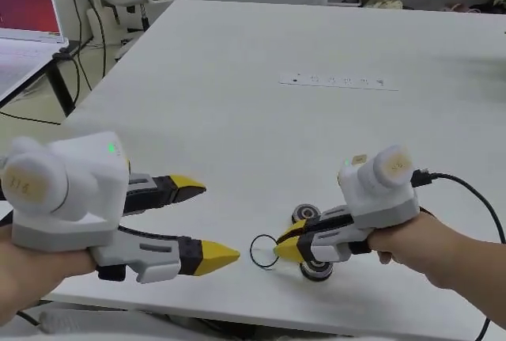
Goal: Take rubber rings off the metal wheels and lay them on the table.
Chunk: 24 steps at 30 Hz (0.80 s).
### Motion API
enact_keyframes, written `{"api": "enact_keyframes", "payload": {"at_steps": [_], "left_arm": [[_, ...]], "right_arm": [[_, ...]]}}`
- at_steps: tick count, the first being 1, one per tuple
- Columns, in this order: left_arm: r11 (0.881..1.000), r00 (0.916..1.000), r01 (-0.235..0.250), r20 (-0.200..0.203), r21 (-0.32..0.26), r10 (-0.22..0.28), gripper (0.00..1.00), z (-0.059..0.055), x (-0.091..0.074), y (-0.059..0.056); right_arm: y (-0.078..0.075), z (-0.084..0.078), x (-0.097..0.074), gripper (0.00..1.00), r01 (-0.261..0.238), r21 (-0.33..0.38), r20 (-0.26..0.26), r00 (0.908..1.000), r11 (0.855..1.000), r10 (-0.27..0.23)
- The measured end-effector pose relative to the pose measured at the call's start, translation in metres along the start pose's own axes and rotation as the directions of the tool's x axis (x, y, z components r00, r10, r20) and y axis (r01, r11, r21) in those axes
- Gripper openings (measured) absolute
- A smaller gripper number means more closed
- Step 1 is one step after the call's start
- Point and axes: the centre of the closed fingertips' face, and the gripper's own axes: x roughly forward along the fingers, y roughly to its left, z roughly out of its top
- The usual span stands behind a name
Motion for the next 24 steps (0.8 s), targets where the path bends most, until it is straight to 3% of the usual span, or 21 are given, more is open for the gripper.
{"api": "enact_keyframes", "payload": {"at_steps": [7, 24], "left_arm": [[1.000, 1.0000, 0.008, -0.004, 0.006, -0.008, 0.55, 0.002, 0.001, -0.001], [0.999, 0.9994, 0.032, -0.011, 0.012, -0.032, 0.55, 0.007, 0.010, -0.002]], "right_arm": [[0.000, 0.002, -0.005, 0.16, 0.005, -0.004, 0.005, 1.0000, 1.000, -0.005], [-0.004, 0.001, -0.035, 0.20, 0.027, 0.013, 0.050, 0.9983, 1.000, -0.028]]}}
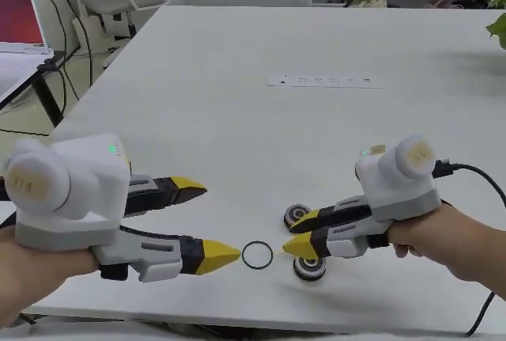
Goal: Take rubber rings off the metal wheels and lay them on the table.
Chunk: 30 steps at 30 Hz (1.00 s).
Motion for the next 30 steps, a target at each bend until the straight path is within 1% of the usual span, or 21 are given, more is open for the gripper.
{"api": "enact_keyframes", "payload": {"at_steps": [7, 11, 18, 23, 30], "left_arm": [[1.000, 0.9998, 0.010, -0.014, 0.001, -0.010, 0.55, -0.003, 0.004, -0.001], [1.000, 0.9997, 0.021, -0.011, -0.004, -0.021, 0.55, 0.000, 0.007, -0.002], [0.999, 0.9989, 0.040, -0.023, 0.006, -0.040, 0.55, 0.003, 0.013, -0.004], [0.999, 0.9982, 0.053, -0.028, 0.002, -0.053, 0.55, 0.004, 0.019, -0.004], [0.998, 0.9972, 0.070, -0.029, 0.008, -0.069, 0.55, 0.009, 0.027, -0.005]], "right_arm": [[-0.005, -0.001, -0.009, 0.22, 0.016, 0.009, 0.010, 0.9998, 1.000, -0.016], [-0.007, -0.002, -0.015, 0.23, 0.021, 0.015, 0.019, 0.9996, 1.000, -0.022], [-0.009, -0.007, -0.023, 0.23, 0.025, 0.024, 0.024, 0.9994, 0.999, -0.025], [-0.011, -0.007, -0.028, 0.25, 0.031, 0.028, 0.033, 0.9990, 0.999, -0.031], [-0.012, -0.011, -0.033, 0.27, 0.034, 0.029, 0.030, 0.9990, 0.999, -0.034]]}}
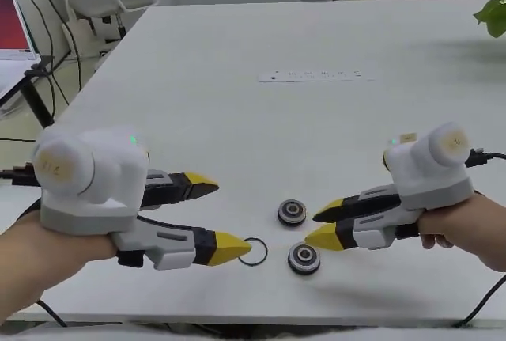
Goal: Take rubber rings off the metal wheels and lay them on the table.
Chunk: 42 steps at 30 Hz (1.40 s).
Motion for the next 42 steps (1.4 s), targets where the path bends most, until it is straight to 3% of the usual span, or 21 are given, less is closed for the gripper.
{"api": "enact_keyframes", "payload": {"at_steps": [13, 29, 42], "left_arm": [[1.000, 0.9994, 0.029, -0.018, -0.002, -0.029, 0.53, 0.001, 0.014, 0.001], [0.998, 0.9953, 0.066, -0.070, 0.005, -0.066, 0.52, -0.011, 0.033, 0.003], [0.994, 0.9891, 0.110, -0.100, 0.014, -0.108, 0.50, -0.016, 0.049, -0.006]], "right_arm": [[0.000, -0.009, -0.005, 0.30, -0.005, 0.002, -0.013, 0.9999, 1.000, 0.005], [-0.002, -0.018, -0.008, 0.30, -0.006, 0.002, -0.032, 0.9995, 1.000, 0.006], [-0.002, -0.027, -0.007, 0.30, -0.007, -0.015, -0.060, 0.9982, 1.000, 0.007]]}}
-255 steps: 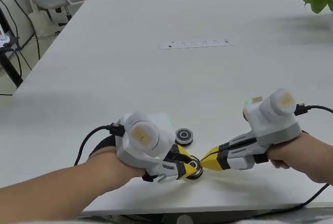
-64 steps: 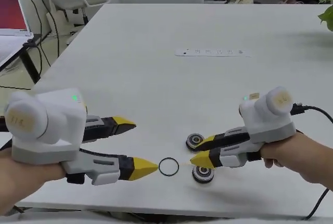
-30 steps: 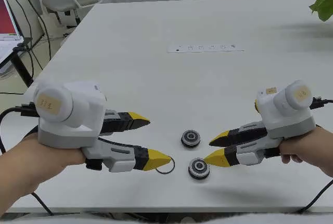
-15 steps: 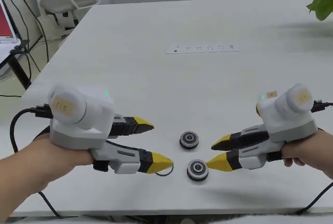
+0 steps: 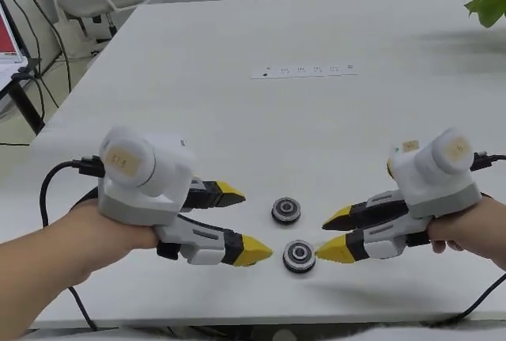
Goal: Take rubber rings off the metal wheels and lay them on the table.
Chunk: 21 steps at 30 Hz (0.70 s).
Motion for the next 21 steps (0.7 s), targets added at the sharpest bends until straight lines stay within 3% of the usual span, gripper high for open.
{"api": "enact_keyframes", "payload": {"at_steps": [21], "left_arm": [[0.998, 0.9969, 0.053, -0.060, 0.026, -0.051, 0.46, -0.012, 0.023, -0.009]], "right_arm": [[0.002, -0.011, 0.008, 0.28, -0.008, -0.028, -0.039, 0.9992, 1.000, 0.007]]}}
